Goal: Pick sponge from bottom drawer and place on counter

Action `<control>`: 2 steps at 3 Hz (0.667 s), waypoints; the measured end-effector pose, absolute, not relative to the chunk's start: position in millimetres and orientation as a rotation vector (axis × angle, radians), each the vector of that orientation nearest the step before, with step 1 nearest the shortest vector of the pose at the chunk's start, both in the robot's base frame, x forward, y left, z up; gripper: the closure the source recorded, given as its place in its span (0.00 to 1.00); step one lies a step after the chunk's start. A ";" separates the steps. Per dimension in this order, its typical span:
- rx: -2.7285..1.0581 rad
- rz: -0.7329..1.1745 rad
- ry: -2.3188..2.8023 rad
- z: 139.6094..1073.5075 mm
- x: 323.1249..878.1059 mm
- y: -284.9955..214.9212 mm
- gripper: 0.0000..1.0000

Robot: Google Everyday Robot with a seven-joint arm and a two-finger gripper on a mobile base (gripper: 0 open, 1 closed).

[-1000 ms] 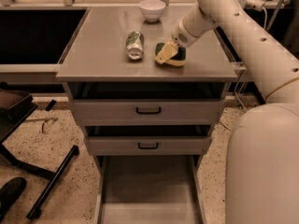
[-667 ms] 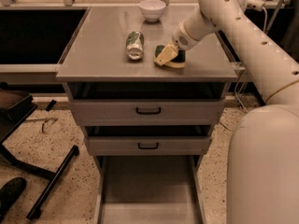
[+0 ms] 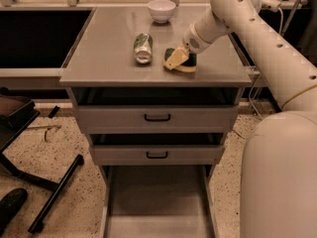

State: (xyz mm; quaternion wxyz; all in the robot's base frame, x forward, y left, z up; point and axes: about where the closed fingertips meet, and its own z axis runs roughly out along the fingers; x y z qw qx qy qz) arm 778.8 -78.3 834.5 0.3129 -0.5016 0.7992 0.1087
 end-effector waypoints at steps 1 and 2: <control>-1.323 0.287 2.108 834.4 778.8 -78.3 0.35; -1.323 0.287 2.108 834.4 778.8 -78.2 0.12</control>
Offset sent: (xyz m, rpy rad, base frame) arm 0.0000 0.0000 0.0000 0.0000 0.0000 0.0000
